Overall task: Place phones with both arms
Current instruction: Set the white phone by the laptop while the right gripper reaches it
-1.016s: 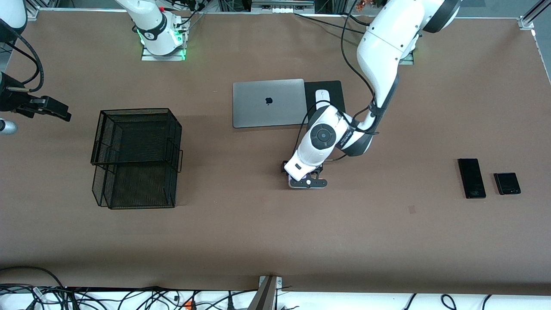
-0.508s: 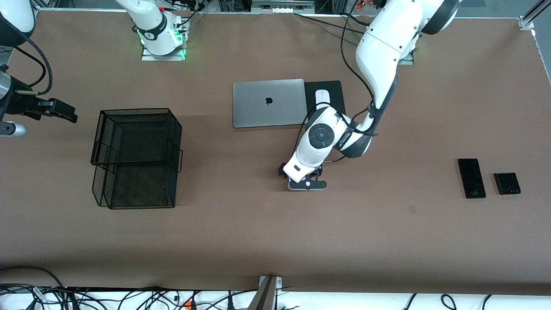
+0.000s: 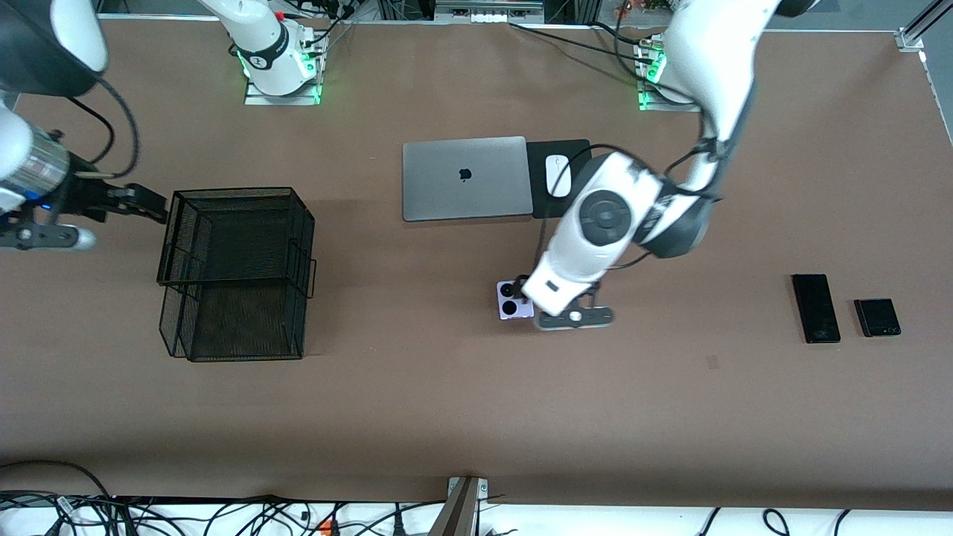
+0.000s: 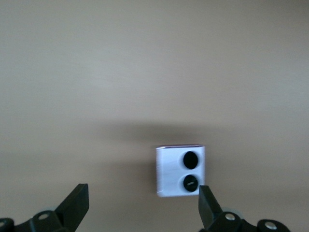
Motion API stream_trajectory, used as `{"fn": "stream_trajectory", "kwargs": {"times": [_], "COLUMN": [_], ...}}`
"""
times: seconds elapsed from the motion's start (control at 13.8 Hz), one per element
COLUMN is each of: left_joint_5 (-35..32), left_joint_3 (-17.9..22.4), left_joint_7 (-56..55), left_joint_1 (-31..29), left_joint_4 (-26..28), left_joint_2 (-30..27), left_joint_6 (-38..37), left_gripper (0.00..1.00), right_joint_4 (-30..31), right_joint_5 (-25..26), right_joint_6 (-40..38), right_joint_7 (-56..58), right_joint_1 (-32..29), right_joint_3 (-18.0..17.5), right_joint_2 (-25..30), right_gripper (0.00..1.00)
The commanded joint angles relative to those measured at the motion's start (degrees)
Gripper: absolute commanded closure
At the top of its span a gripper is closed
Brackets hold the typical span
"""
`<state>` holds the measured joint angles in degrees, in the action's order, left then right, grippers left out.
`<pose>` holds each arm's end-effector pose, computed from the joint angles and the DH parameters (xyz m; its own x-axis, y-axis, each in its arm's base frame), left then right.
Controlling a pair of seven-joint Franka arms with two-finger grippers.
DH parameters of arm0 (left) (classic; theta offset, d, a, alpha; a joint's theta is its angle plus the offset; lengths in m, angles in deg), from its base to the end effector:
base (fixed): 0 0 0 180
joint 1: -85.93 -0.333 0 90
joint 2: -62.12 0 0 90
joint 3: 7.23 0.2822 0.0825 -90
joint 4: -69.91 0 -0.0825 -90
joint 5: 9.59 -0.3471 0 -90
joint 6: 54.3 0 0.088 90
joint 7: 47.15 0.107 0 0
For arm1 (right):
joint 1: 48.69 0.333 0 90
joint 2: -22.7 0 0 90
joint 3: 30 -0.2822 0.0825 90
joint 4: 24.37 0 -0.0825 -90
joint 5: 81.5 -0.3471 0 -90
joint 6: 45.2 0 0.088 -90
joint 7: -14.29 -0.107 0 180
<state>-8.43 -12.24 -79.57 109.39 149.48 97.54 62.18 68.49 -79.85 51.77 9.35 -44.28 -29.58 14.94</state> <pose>0.5946 -0.3110 0.3399 0.9955 0.0939 -0.0140 0.0947 -0.9928 0.0728 0.5560 0.0362 0.5063 0.9981 -0.0132 -0.0610 -0.0111 -0.9993 0.0347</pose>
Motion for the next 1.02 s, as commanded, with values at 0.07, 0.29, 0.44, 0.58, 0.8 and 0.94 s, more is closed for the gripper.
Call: {"fn": "stream_trajectory", "kwargs": {"times": [0.07,0.29,0.44,0.58,0.8,0.94], "left_joint_5": [1.2,3.8,3.7,3.1,-1.8,-2.5], "left_joint_3": [-0.9,-0.7,-0.5,-0.2,-0.3,-0.5], "left_joint_7": [12.7,19.7,22.5,22.8,23.1,23.4], "left_joint_1": [-8.8,-15.7,-19.1,-21.3,-21.5,-21.4], "left_joint_4": [1.5,-4.0,-6.5,-6.5,-6.0,-4.8], "left_joint_2": [-7.5,-10.3,-13.2,-18.2,-22.0,-20.7], "left_joint_6": [-11.4,-23.2,-30.8,-35.3,-42.6,-42.7], "left_gripper": [0.0,0.0,0.0,0.0,0.0,0.0], "right_joint_4": [0.1,-0.5,-2.5,-6.2,-14.2,-20.4], "right_joint_5": [-0.6,-0.4,0.0,-0.2,0.1,-0.1], "right_joint_6": [5.8,12.6,16.3,19.1,22.6,24.4], "right_joint_7": [-10.3,-21.1,-29.4,-37.6,-45.8,-48.4], "right_joint_1": [7.3,15.2,20.2,25.4,32.0,35.2], "right_joint_3": [0.2,0.3,0.3,0.3,0.4,0.3], "right_joint_2": [-4.4,-10.1,-15.0,-20.2,-28.5,-34.3], "right_gripper": [0.0,0.0,0.0,0.0,0.0,0.0]}}
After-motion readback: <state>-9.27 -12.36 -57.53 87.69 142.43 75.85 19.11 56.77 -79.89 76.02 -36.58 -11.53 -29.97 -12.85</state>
